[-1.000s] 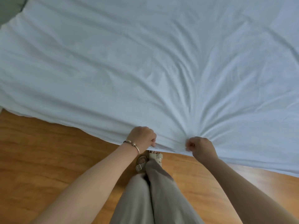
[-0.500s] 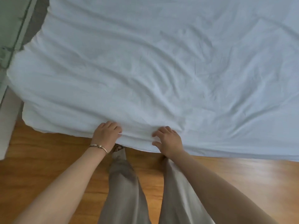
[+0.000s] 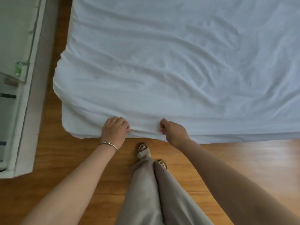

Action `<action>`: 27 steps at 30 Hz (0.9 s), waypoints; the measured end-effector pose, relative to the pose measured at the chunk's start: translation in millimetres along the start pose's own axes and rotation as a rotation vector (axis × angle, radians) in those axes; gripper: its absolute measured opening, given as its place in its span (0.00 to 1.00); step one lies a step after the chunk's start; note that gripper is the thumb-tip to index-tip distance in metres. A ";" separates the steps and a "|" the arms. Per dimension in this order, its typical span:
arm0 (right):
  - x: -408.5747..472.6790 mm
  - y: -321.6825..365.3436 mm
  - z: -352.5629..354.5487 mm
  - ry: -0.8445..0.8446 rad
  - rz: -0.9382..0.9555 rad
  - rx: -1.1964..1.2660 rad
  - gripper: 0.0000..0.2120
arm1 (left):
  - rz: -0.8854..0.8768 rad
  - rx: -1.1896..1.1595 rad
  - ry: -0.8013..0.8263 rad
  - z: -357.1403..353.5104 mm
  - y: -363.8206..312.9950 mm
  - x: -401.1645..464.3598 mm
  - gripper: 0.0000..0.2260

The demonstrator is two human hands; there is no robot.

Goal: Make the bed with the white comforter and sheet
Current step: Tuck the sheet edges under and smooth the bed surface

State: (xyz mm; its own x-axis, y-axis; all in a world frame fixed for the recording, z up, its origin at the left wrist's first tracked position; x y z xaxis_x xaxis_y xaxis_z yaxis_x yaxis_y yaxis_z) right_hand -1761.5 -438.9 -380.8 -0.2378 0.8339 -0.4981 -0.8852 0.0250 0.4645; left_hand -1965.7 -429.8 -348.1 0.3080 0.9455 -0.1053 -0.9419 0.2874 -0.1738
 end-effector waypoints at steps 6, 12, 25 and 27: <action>18.0 71.0 -13.9 -0.118 0.178 -0.014 0.13 | 0.068 -0.114 -0.067 22.6 4.9 -10.0 0.08; 3.4 69.6 -16.2 -0.197 0.162 0.168 0.10 | 0.038 -0.057 -0.116 34.5 3.7 -21.8 0.08; -7.2 83.7 -9.1 -0.250 -0.078 0.215 0.05 | -0.225 0.045 -0.073 35.2 76.7 -16.1 0.14; 2.9 106.7 -23.0 -0.201 -0.076 0.148 0.08 | -0.286 0.106 -0.021 32.7 92.2 -10.7 0.19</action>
State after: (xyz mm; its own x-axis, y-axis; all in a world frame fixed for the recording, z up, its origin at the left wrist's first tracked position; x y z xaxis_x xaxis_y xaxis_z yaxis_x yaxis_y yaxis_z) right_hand -1865.9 -446.5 -349.6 -0.0757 0.9190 -0.3869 -0.8258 0.1598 0.5409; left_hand -2060.3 -408.4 -331.0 0.5607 0.8267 -0.0460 -0.8266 0.5556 -0.0899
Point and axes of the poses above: each hand's wrist, its own x-axis towards the middle knuckle, its own z-axis out of the back of the hand, y = z × x, the point moved 8 cm from there along x, towards the middle knuckle, and after that the axes turned 1 degree about x, right-handed, at the moved point
